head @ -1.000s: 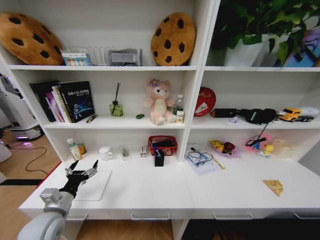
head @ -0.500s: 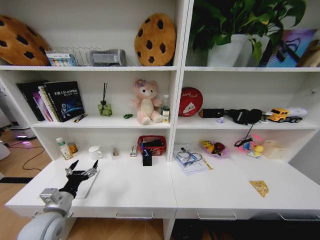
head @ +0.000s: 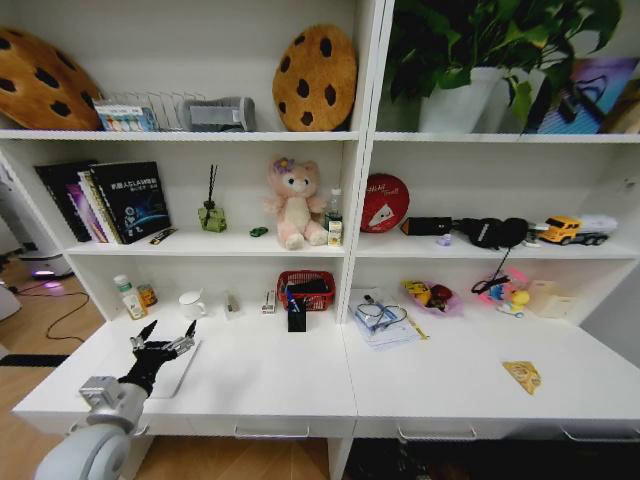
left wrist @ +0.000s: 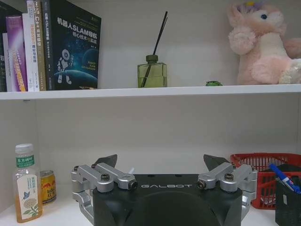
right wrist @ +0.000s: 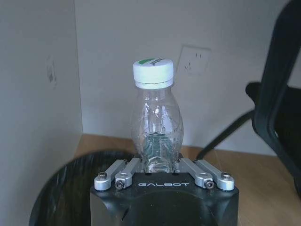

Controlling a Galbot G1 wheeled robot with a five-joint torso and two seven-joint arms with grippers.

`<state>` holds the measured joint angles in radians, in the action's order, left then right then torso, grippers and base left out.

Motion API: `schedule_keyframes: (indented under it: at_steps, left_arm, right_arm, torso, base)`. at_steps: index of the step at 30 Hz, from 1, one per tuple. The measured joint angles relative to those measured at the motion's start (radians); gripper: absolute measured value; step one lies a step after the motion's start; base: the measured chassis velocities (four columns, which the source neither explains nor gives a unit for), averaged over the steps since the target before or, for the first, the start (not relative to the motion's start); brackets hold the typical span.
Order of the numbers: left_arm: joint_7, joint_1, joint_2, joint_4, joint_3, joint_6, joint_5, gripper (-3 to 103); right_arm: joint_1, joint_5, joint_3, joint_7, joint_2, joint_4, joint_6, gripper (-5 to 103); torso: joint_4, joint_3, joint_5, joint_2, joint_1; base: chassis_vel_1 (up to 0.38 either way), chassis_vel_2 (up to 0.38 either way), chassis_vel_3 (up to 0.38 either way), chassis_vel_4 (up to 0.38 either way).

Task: Organize the objects on the table.

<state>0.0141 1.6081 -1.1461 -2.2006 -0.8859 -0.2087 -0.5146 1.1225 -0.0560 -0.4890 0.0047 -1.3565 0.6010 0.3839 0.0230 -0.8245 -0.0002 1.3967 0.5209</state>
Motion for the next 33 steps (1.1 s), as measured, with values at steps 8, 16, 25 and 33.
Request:
schedule_keyframes:
  at_steps: [8,16,25,33]
  left_arm:
    - [0.000,0.000,0.000,0.000,0.000,0.000,0.000,100]
    - [0.000,0.000,0.000,0.000,0.000,0.000,0.000,100]
    - [0.000,0.000,0.000,0.000,0.000,0.000,0.000,100]
    - [0.000,0.000,0.000,0.000,0.000,0.000,0.000,100]
  right_arm:
    - [-0.009,0.012,0.002,-0.034,-0.009,0.075,-0.072,21]
    - [0.004,0.031,0.003,-0.045,-0.022,0.110,-0.096,47]
    - [-0.001,0.034,0.003,-0.016,-0.024,0.113,-0.120,76]
    - [0.217,-0.326,0.040,0.251,-0.014,0.380,-0.458,100]
  torso:
    - [0.0001,0.000,0.0000,0.000,0.000]
    - [0.0000,0.000,0.0002,0.000,0.000]
    - [0.0000,0.000,0.0001,0.000,0.000]
    - [0.0002,0.000,0.0002,0.000,0.000]
  base:
    - [0.000,0.000,0.000,0.000]
    - [0.000,0.000,0.000,0.000]
    - [0.000,0.000,0.000,0.000]
    - [0.000,0.000,0.000,0.000]
